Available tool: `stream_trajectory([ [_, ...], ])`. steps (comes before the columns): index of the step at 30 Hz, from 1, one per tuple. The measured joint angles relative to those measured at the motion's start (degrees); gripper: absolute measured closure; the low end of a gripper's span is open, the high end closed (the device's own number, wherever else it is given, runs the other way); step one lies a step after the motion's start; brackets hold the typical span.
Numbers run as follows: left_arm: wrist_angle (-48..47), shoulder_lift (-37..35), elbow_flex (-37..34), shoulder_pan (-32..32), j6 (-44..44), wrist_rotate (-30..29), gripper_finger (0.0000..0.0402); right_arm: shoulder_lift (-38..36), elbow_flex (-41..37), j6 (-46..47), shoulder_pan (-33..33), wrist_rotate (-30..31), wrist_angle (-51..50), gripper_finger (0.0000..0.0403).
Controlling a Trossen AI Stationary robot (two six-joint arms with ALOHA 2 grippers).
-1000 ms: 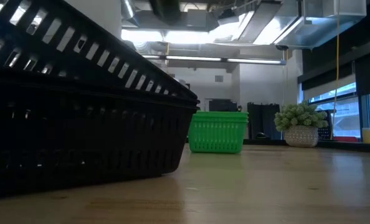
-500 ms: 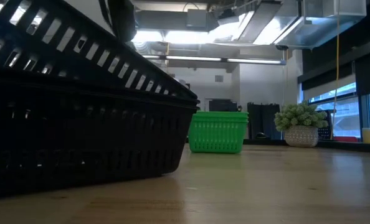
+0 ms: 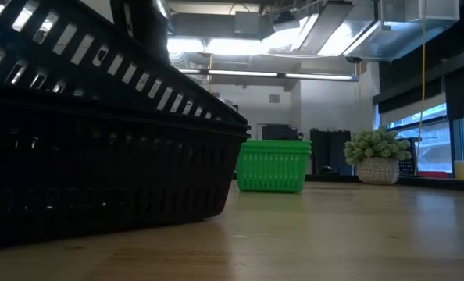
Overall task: Stack baskets by color
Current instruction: Stack the right black bin into the left black bin
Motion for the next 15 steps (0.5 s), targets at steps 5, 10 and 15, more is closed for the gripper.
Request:
stream_trajectory([
  [5,0.0,0.0,0.0,0.0,0.0,0.0,0.0343,0.7,0.0,0.5,0.0,0.0,-1.6,0.0354],
  [10,0.0,0.0,0.0,0.0,0.0,0.0,0.0343,0.6,0.0,2.0,0.0,2.5,-4.2,0.0354],
  [15,0.0,0.0,0.0,0.0,-0.1,0.0,0.0343,0.4,0.1,1.5,0.0,2.6,-4.0,0.0354],
])
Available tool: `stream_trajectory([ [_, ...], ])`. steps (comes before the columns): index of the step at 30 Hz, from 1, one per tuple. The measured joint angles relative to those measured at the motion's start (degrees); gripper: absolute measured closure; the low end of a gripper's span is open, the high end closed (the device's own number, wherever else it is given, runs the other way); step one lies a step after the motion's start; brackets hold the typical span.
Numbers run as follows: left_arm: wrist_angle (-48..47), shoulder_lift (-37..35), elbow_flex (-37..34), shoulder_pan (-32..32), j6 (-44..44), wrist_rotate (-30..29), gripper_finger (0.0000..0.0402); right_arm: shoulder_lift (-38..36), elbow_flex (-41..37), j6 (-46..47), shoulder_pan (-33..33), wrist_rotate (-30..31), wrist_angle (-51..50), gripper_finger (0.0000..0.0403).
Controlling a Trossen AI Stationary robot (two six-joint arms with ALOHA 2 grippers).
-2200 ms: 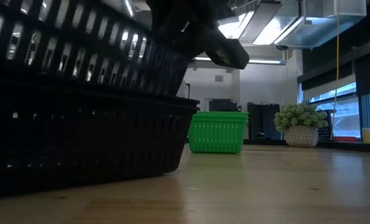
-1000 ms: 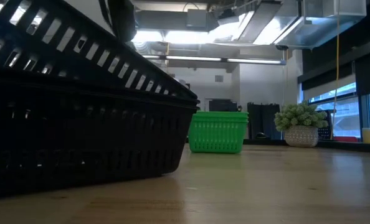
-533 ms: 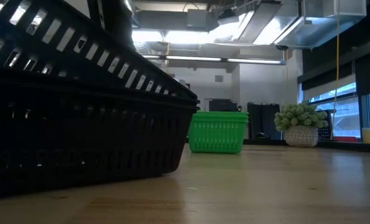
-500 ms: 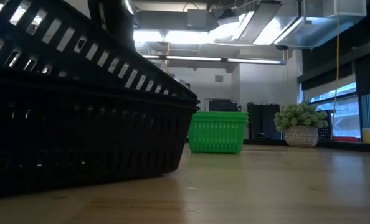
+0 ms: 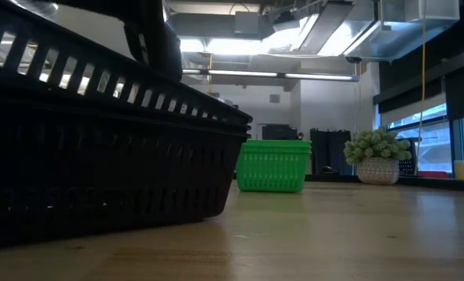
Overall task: Stack baskets by color
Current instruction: Stack the right black bin into the left black bin
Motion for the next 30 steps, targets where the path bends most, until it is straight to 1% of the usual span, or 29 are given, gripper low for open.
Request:
stream_trajectory([
  [5,0.0,0.0,0.0,0.0,0.0,0.0,0.0343,0.0,0.5,1.4,0.0,-0.1,1.0,0.0354],
  [10,0.0,0.0,0.0,0.0,0.0,0.0,0.0343,-0.2,0.6,-4.2,0.0,-2.7,8.8,0.0354],
  [12,0.0,0.0,0.0,0.0,0.0,0.0,0.0343,0.1,0.6,-4.6,0.0,-1.9,8.0,0.0354],
  [19,0.0,0.0,0.0,0.0,0.0,0.0,0.0343,4.1,0.5,-3.4,-1.4,-3.2,7.2,0.0354],
  [22,0.0,0.0,0.0,0.0,0.0,0.0,0.0343,5.3,0.5,-2.0,-2.0,-5.3,6.6,0.0354],
  [25,0.0,0.0,0.0,0.0,0.0,0.0,0.0343,5.5,0.5,-1.1,-2.2,-5.6,6.4,0.0354],
  [27,0.0,0.0,0.0,0.0,0.0,0.0,0.0343,5.2,0.5,-1.8,-2.3,-6.5,7.1,0.0354],
  [30,0.0,0.0,0.0,0.0,0.0,0.0,0.0343,3.8,0.4,-5.1,-2.3,-9.8,7.8,0.0354],
])
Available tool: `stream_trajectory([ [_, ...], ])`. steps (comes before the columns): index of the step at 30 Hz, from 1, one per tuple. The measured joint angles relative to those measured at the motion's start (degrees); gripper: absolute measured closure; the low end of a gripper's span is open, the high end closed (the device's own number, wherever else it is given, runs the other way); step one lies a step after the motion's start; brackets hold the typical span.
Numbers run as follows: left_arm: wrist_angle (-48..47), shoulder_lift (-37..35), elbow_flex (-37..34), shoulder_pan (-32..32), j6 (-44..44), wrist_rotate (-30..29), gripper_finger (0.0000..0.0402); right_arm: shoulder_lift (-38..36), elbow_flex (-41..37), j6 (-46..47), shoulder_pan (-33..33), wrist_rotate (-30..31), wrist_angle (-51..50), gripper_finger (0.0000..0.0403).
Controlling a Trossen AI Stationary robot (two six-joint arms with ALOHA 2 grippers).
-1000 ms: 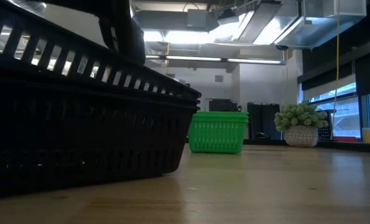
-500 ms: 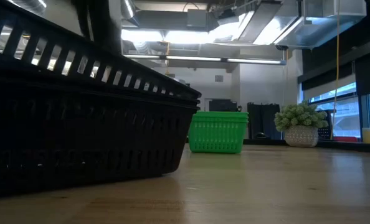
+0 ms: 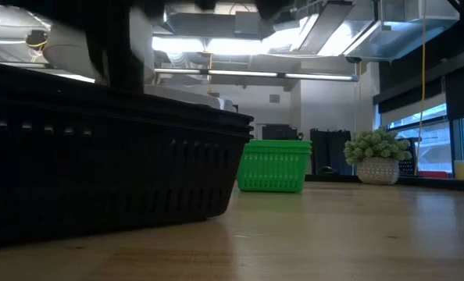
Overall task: Stack baskets by color
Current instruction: Stack the right black bin into the left black bin, then return to Home Position
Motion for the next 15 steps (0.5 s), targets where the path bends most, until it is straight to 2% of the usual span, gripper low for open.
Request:
stream_trajectory([
  [4,0.0,0.0,0.0,0.0,1.6,0.0,0.0343,-3.6,0.0,-5.5,0.3,-0.8,-1.1,0.0354],
  [8,0.0,0.0,0.0,0.0,2.0,0.0,0.0343,-7.8,0.0,-12.2,0.9,0.3,-6.4,0.0354],
  [11,0.0,0.0,0.0,0.0,2.1,0.1,0.0343,-11.9,0.0,-15.9,1.2,4.0,-12.0,0.0354],
  [15,0.0,0.0,0.0,0.0,4.3,0.6,0.0343,-16.7,0.0,-18.9,1.7,12.0,-22.4,0.0354],
])
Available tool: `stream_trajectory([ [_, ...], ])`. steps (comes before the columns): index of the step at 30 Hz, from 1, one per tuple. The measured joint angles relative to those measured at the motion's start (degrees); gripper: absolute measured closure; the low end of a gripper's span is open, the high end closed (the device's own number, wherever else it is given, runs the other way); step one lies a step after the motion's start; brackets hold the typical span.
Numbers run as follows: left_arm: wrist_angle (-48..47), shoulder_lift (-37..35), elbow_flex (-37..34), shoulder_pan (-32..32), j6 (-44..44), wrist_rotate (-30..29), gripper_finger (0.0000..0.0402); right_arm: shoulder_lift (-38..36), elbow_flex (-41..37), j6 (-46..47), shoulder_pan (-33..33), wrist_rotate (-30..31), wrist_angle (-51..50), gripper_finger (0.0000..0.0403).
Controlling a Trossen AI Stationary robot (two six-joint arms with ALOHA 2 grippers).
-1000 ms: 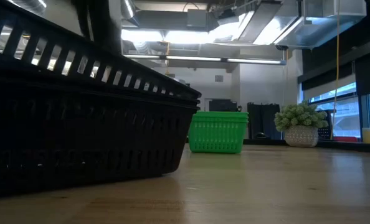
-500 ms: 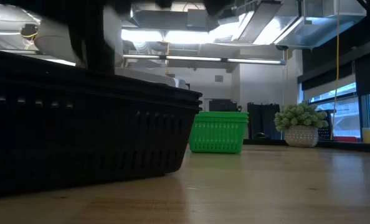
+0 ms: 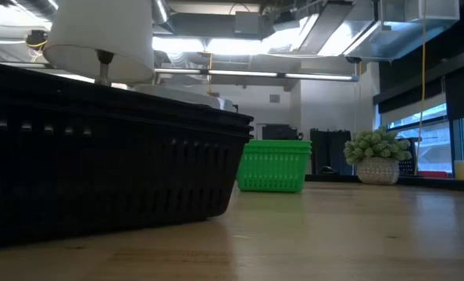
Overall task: Stack baskets by color
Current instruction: Return to Home Position
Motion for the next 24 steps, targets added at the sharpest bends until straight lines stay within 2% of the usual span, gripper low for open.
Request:
stream_trajectory([
  [6,0.0,0.0,0.0,0.0,0.3,2.2,0.0347,-6.9,0.0,-1.6,0.1,9.2,-10.3,0.0354],
  [12,0.0,0.0,0.0,0.0,3.4,1.4,0.0392,-13.5,0.0,-1.5,0.7,18.9,-21.3,0.0354],
  [15,0.0,0.0,0.0,0.0,5.1,0.6,0.0396,-15.5,0.0,-1.3,1.2,22.8,-26.0,0.0354],
  [24,0.0,-3.3,0.0,-1.3,6.7,-4.0,0.0401,-21.3,0.0,-2.6,2.1,26.5,-33.6,0.0354],
])
